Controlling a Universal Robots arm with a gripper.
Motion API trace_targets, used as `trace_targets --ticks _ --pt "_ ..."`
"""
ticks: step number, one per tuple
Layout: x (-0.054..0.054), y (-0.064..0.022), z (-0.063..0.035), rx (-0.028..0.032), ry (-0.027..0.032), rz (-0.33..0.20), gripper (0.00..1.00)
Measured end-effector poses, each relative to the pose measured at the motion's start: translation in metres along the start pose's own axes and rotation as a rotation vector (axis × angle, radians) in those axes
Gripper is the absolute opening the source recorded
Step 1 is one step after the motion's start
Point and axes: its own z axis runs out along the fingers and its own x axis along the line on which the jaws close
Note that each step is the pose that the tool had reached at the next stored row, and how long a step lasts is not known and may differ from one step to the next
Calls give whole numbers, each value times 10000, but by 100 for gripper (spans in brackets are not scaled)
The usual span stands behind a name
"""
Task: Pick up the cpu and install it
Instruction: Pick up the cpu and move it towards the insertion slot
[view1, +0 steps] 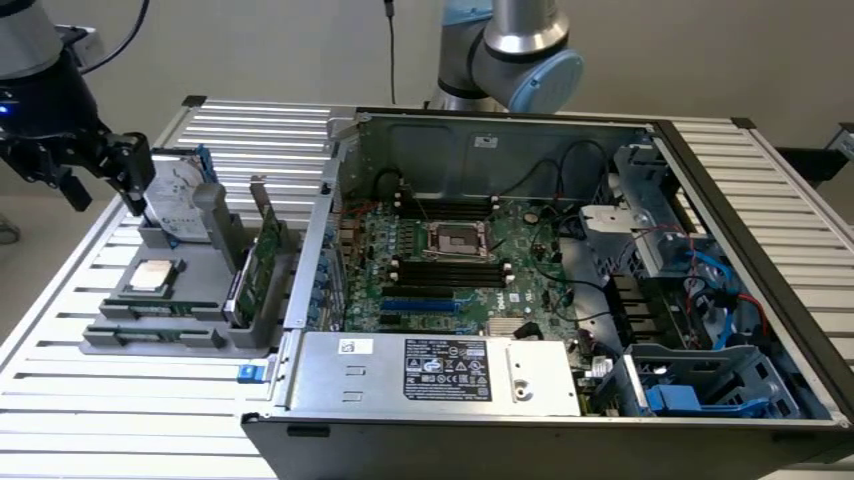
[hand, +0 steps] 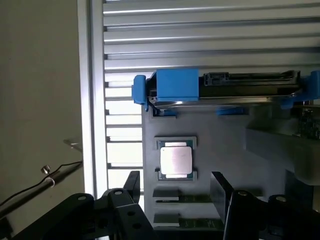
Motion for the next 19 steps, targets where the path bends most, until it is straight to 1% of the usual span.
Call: trace_targets --ticks 13,19 --pt "-32 -11 235 2 1 -26 67" --pt "-46 -18 344 7 6 -150 67"
